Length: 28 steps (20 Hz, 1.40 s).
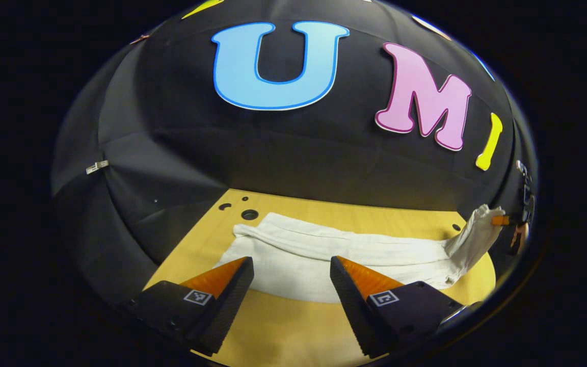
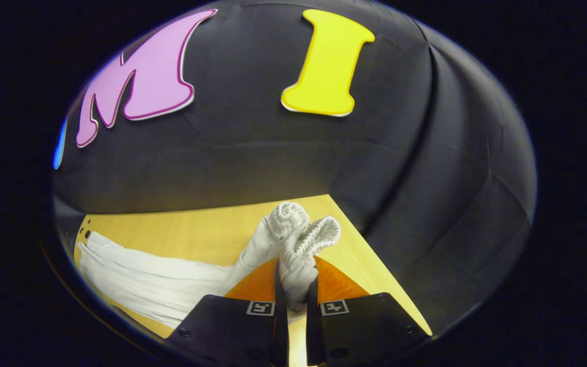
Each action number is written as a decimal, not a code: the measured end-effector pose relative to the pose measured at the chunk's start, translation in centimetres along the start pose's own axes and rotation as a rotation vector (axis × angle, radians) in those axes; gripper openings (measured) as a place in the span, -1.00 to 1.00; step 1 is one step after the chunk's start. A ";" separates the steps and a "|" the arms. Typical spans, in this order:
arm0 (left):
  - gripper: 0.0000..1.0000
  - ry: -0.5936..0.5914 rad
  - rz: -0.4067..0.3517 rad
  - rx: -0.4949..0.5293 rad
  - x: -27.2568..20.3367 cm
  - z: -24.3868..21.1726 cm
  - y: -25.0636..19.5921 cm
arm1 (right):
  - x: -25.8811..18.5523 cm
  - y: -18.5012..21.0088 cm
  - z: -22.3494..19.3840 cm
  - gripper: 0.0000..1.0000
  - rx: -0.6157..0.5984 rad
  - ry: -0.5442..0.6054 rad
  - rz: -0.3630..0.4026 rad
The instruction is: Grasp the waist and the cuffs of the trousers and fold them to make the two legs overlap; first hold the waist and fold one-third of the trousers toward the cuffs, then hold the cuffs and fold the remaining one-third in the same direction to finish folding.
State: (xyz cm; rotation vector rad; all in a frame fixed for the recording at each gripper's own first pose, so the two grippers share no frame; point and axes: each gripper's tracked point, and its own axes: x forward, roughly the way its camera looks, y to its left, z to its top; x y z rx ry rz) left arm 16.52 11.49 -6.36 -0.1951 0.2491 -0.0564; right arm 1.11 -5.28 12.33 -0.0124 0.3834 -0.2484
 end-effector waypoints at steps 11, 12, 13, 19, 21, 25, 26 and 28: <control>0.92 0.066 -0.027 -0.074 -1.0 -6.0 7.3 | -4.0 2.4 1.7 -0.65 0.101 -0.028 0.219; 0.92 0.067 -0.031 -0.081 -0.7 -6.3 7.7 | -3.9 2.3 1.4 -0.65 0.087 -0.020 0.238; 0.92 0.067 -0.031 -0.088 -0.3 -6.4 8.1 | -3.7 2.3 1.2 -0.65 0.066 -0.015 0.249; 0.92 0.062 0.004 -0.118 4.9 -7.0 11.3 | -3.4 2.8 0.2 -0.68 -0.008 0.063 0.338; 0.92 0.076 0.021 -0.131 7.2 -7.2 12.2 | -3.2 2.6 -1.1 -0.49 -0.046 0.107 0.357; 0.84 0.121 0.058 -0.151 11.5 -7.6 13.4 | -3.8 2.4 -4.5 -0.13 -0.121 0.171 0.374; 0.92 0.142 0.064 -0.156 12.5 -7.9 13.4 | -4.1 2.5 -4.8 0.39 -0.136 0.184 0.397; 0.92 0.168 0.062 -0.152 14.1 -8.0 13.2 | -5.1 2.3 -5.3 0.75 -0.169 0.204 0.433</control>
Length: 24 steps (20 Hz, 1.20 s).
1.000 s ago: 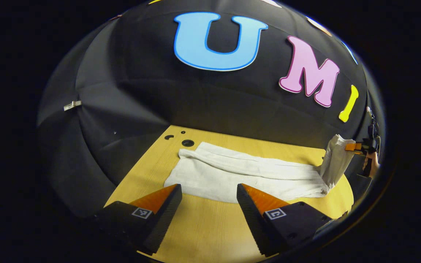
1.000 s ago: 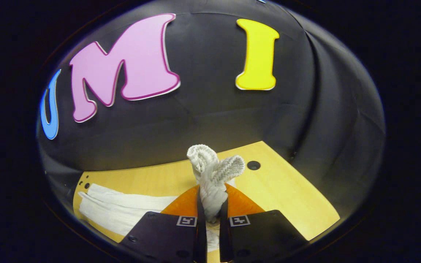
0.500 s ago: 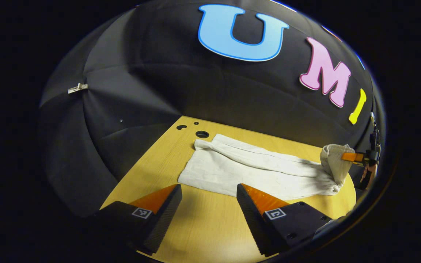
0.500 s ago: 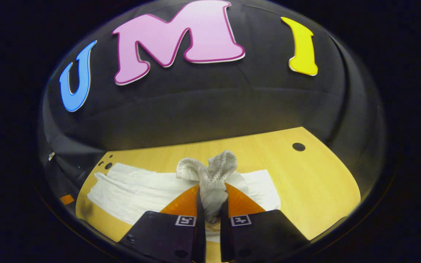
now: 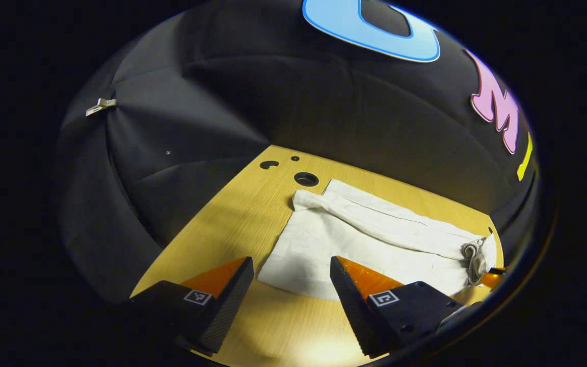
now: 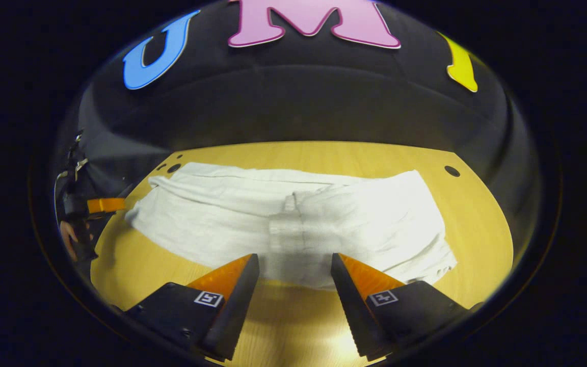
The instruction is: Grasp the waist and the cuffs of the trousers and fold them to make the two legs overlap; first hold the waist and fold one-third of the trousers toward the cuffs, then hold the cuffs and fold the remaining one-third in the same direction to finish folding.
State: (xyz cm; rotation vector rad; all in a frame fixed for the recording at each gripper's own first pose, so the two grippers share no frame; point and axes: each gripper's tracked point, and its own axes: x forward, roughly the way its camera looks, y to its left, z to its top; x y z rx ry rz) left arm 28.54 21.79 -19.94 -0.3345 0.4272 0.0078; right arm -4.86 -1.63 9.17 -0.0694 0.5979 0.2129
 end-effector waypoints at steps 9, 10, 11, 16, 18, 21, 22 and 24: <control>0.92 0.062 -0.009 0.075 3.9 -0.5 -2.2 | -10.6 -3.2 -4.1 1.00 0.048 0.011 -0.052; 0.92 0.081 -0.008 0.070 4.3 -0.9 -2.2 | -11.9 -3.6 -4.2 1.00 0.068 0.003 -0.060; 0.92 0.107 -0.004 0.069 4.7 -1.5 -2.3 | -12.8 -3.8 -4.2 0.98 0.084 0.000 -0.067; 0.98 0.186 0.031 0.214 5.0 -2.7 -2.3 | -16.5 -4.7 -5.5 0.98 0.124 0.018 -0.067; 0.93 0.200 0.009 0.255 5.2 -2.7 -3.2 | -17.3 -4.6 -6.3 0.98 0.106 0.029 -0.066; 0.41 0.214 -0.028 0.274 5.4 -3.0 -4.1 | -17.9 -4.1 -6.7 0.99 0.051 0.036 -0.074; 0.17 0.220 -0.041 0.283 5.1 -3.1 -4.6 | -18.1 -3.7 -6.4 0.98 0.041 0.026 -0.068; -0.31 0.231 -0.062 0.295 5.2 -3.4 -5.1 | -18.3 -2.7 -6.0 0.99 0.037 0.017 -0.047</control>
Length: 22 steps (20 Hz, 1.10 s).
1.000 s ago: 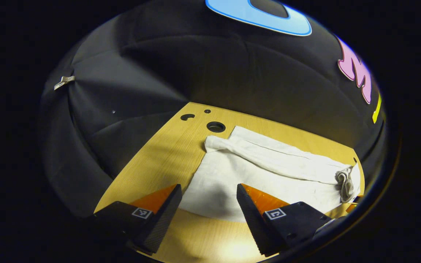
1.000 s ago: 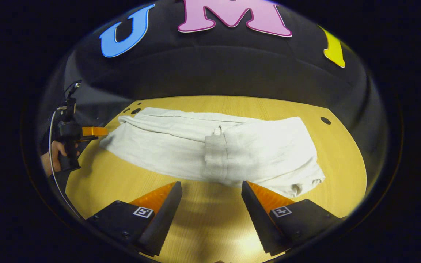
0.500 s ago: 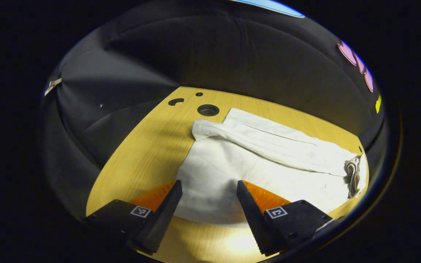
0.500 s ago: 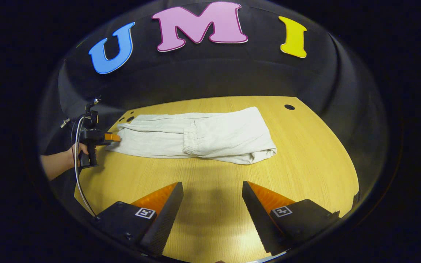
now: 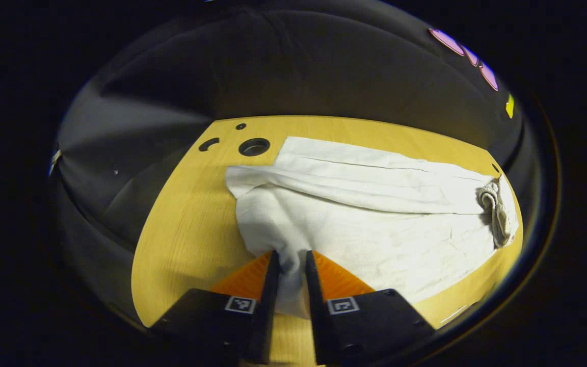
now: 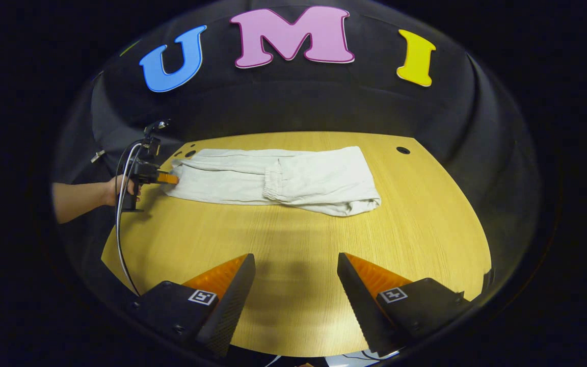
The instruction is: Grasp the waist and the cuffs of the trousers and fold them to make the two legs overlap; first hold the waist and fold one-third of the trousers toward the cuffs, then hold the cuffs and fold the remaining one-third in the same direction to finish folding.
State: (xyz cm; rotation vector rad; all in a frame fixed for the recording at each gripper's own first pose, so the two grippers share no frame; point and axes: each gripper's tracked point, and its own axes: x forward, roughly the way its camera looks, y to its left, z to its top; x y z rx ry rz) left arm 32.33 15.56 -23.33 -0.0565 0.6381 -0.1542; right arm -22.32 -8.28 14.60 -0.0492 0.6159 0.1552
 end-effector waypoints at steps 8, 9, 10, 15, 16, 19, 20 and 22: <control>-0.88 -0.012 0.014 -0.055 -0.7 0.2 -0.6 | -1.2 -2.0 1.9 0.99 0.000 -0.058 -0.042; -0.89 -0.033 0.003 -0.090 -1.2 0.6 -1.1 | -1.4 -2.5 2.0 0.98 0.011 -0.064 -0.048; -0.89 -0.067 -0.018 -0.128 -1.7 1.4 -1.8 | -1.6 -3.1 2.1 0.99 0.015 -0.071 -0.059; -0.89 -0.137 -0.035 -0.197 -4.4 4.0 -2.7 | -2.4 -5.7 2.1 0.99 0.011 -0.090 -0.107; -0.89 -0.150 -0.038 -0.210 -5.0 4.7 -2.9 | -2.5 -6.1 2.3 0.99 0.014 -0.100 -0.111; -0.89 -0.168 -0.042 -0.219 -6.7 6.6 -4.1 | -3.2 -7.7 3.0 0.98 0.034 -0.125 -0.119; -0.89 -0.184 -0.049 -0.219 -7.5 7.5 -4.7 | -3.4 -8.3 3.2 0.98 0.041 -0.136 -0.123; -0.89 -0.216 -0.069 -0.218 -9.1 9.3 -6.6 | -3.8 -9.6 3.2 0.98 0.055 -0.151 -0.128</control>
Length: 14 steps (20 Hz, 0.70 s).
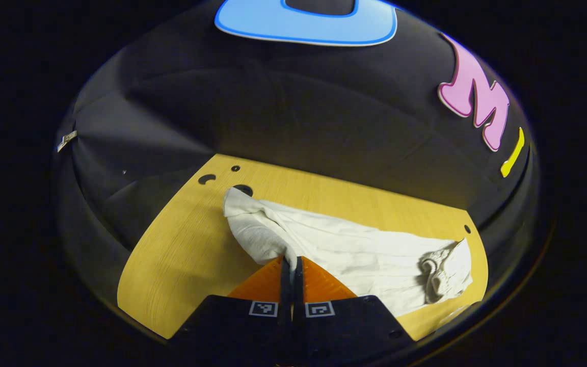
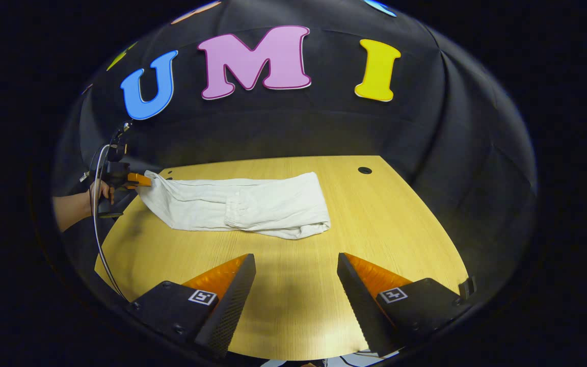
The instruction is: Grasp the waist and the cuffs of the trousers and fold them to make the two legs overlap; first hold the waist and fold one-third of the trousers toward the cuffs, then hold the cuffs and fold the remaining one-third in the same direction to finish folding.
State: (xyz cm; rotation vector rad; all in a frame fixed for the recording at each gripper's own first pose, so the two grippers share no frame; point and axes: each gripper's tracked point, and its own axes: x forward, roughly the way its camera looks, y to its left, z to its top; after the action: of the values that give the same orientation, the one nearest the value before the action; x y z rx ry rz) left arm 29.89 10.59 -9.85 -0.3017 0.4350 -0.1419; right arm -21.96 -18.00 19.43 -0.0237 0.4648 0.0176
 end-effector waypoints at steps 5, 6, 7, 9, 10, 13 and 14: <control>-0.89 -0.040 -0.064 0.065 -2.5 1.9 -7.5 | -0.1 -4.1 -0.1 0.99 0.036 0.001 -0.017; -0.89 -0.050 -0.079 0.073 -3.0 2.3 -9.2 | -0.2 -4.9 0.0 0.99 0.049 -0.005 -0.016; -0.89 -0.061 -0.098 0.080 -3.4 2.7 -11.2 | -0.1 -5.6 0.1 0.98 0.059 -0.008 -0.016; -0.90 -0.064 -0.108 0.106 -3.9 2.6 -14.2 | 0.2 -7.1 -0.3 0.98 0.056 -0.001 -0.017; -0.90 -0.069 -0.121 0.113 -4.0 2.6 -16.1 | 0.3 -7.9 -0.5 0.99 0.052 0.003 -0.017; -0.89 -0.076 -0.174 0.092 -4.7 2.5 -22.2 | 0.4 -9.5 -0.4 0.98 0.073 -0.001 0.001; -0.89 -0.079 -0.188 0.081 -4.7 2.4 -23.7 | 0.4 -10.2 -0.4 0.98 0.075 -0.004 0.005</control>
State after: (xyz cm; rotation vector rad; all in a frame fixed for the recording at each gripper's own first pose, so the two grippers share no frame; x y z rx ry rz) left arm 24.97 -10.28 1.57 -0.2671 0.3209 -0.3296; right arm -21.59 -28.16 19.11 0.0509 0.4616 0.0054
